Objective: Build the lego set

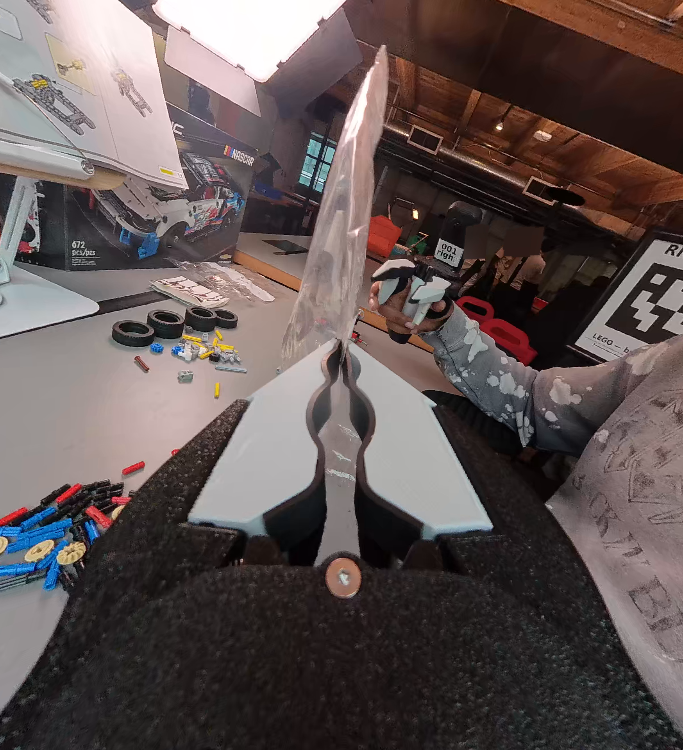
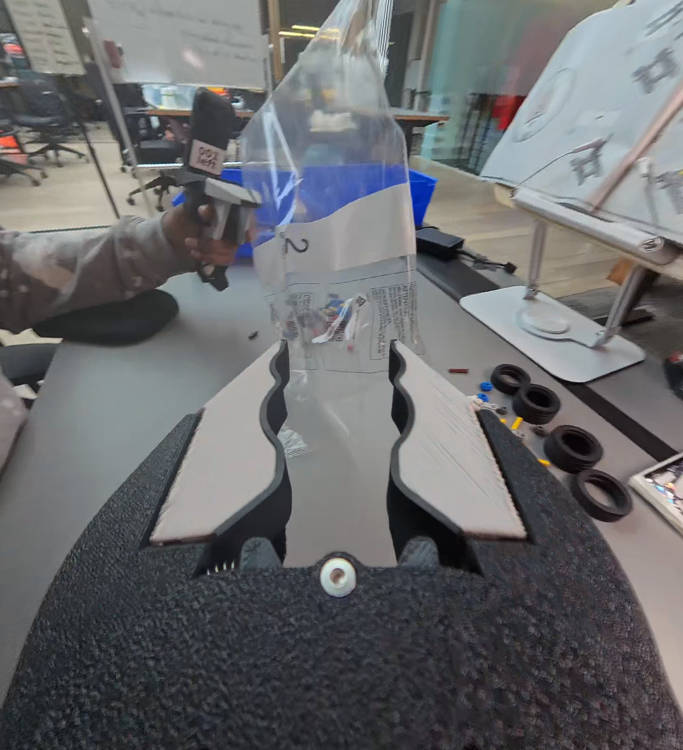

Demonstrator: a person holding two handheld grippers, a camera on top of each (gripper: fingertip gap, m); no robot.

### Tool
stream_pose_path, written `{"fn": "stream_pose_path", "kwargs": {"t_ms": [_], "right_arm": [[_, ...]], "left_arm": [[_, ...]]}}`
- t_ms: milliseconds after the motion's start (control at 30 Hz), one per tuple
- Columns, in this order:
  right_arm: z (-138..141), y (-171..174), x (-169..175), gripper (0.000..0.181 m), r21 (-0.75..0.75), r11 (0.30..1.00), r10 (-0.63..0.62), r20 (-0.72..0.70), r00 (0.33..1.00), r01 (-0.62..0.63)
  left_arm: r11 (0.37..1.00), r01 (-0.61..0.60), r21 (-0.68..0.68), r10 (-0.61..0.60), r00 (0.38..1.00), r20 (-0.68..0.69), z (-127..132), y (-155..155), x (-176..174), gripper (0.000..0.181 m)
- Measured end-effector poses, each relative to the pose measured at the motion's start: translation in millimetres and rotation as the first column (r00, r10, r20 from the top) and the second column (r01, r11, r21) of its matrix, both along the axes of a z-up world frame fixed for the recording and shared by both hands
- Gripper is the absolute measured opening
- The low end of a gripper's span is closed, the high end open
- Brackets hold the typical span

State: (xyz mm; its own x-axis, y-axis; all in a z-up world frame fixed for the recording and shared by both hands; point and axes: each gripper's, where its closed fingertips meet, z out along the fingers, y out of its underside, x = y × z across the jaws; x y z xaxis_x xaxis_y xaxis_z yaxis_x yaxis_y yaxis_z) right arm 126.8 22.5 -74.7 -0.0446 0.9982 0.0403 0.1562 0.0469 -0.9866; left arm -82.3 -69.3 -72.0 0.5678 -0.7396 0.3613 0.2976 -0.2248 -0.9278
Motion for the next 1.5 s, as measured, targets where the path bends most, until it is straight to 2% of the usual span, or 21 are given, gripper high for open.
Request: {"fn": "stream_pose_path", "kwargs": {"t_ms": [67,100,200,267,333,433,567,667,733,800,833,867,900,933,1000,1033,1133,1233,1300,1367,1500], "right_arm": [[0.2,17.6,-7.8,0.058,0.049,0.993,-0.102,-0.031,0.994,0.103],[-2.6,19.3,-12.7,0.06,0.066,0.991,-0.112,-0.033,0.993,0.114],[-3.9,9.8,-26.5,0.063,0.045,0.998,-0.044,-0.034,0.998,0.045],[1.2,9.1,-31.5,0.064,0.021,1.0,-0.018,-0.052,0.998,0.02],[2.7,12.7,-33.8,0.064,0.001,1.0,-0.02,-0.061,0.998,0.021],[-3.9,17.1,-34.9,0.064,-0.041,0.999,-0.036,-0.065,0.997,0.034],[-19.6,9.4,-39.0,0.068,-0.248,0.968,0.031,-0.073,0.997,-0.048],[-27.9,-7.3,-50.4,0.08,-0.406,0.902,0.11,-0.109,0.988,-0.145],[-24.0,-21.2,-62.6,0.088,-0.477,0.854,0.147,-0.162,0.976,-0.208],[-16.7,-28.2,-75.7,0.089,-0.513,0.826,0.142,-0.212,0.967,-0.234],[-11.2,-26.3,-80.3,0.079,-0.513,0.828,0.111,-0.248,0.962,-0.228],[-4.6,-25.8,-82.0,0.059,-0.508,0.828,0.097,-0.288,0.953,-0.238],[0.5,-26.1,-81.3,0.029,-0.499,0.829,0.097,-0.313,0.945,-0.251],[3.8,-24.9,-79.2,0.01,-0.488,0.835,0.097,-0.324,0.941,-0.254],[10.8,-23.6,-69.0,0.0,-0.448,0.85,0.129,-0.334,0.934,-0.278],[14.5,-17.7,-62.8,0.0,-0.442,0.857,0.117,-0.331,0.936,-0.263],[36.0,23.2,-32.3,0.0,-0.487,0.859,-0.036,-0.368,0.929,-0.159],[39.3,83.6,15.5,0.0,-0.57,0.818,-0.284,-0.285,0.915,0.077],[28.6,119.7,54.3,0.0,-0.623,0.748,-0.427,-0.186,0.885,0.23],[14.6,148.0,91.5,0.0,-0.639,0.687,-0.513,-0.089,0.854,0.346],[-25.5,193.1,151.0,0.0,-0.576,0.607,-0.561,0.178,0.808,0.548]], "left_arm": [[0.999,0.026,0.029,-0.025,0.999,-0.04,2.3,-3.5,10.7,0.0],[0.998,0.043,0.05,-0.039,0.995,-0.09,3.0,-7.0,19.1,0.0],[0.988,0.097,0.117,-0.065,0.964,-0.257,7.6,-17.6,45.3,0.0],[0.982,0.103,0.158,-0.058,0.962,-0.266,17.8,-19.9,51.8,0.0],[0.975,0.08,0.208,-0.03,0.972,-0.234,29.3,-20.4,47.1,0.0],[0.955,0.017,0.296,0.014,0.994,-0.105,53.9,-25.2,27.3,0.0],[0.924,-0.09,0.371,0.082,0.996,0.036,76.3,-29.9,2.1,0.0],[0.915,-0.122,0.383,0.084,0.99,0.116,82.0,-31.7,-7.6,0.0],[0.919,-0.119,0.376,0.065,0.986,0.153,79.7,-31.2,-8.3,0.0],[0.929,-0.111,0.353,0.048,0.982,0.185,73.9,-28.2,-6.1,0.0],[0.935,-0.107,0.338,0.046,0.982,0.185,69.3,-25.7,-3.9,0.0],[0.94,-0.11,0.324,0.054,0.983,0.176,64.3,-22.7,-2.0,0.0],[0.943,-0.114,0.314,0.065,0.984,0.164,59.7,-19.8,-0.7,0.0],[0.946,-0.122,0.301,0.076,0.984,0.16,56.2,-17.3,-1.0,0.0],[0.958,-0.122,0.261,0.088,0.987,0.137,47.1,-12.2,-0.9,0.0],[0.965,-0.122,0.232,0.098,0.989,0.114,40.9,-8.6,-0.2,0.002],[0.975,-0.156,0.157,0.141,0.985,0.098,29.6,0.8,-5.6,0.035],[0.973,-0.183,0.139,0.176,0.982,0.064,24.7,3.5,-9.8,0.043],[0.973,-0.188,0.132,0.184,0.982,0.037,21.9,3.9,-9.2,0.044],[0.975,-0.18,0.128,0.179,0.984,0.021,20.1,3.8,-6.2,0.043],[0.98,-0.16,0.116,0.164,0.986,-0.025,14.2,4.9,2.2,0.041]]}}
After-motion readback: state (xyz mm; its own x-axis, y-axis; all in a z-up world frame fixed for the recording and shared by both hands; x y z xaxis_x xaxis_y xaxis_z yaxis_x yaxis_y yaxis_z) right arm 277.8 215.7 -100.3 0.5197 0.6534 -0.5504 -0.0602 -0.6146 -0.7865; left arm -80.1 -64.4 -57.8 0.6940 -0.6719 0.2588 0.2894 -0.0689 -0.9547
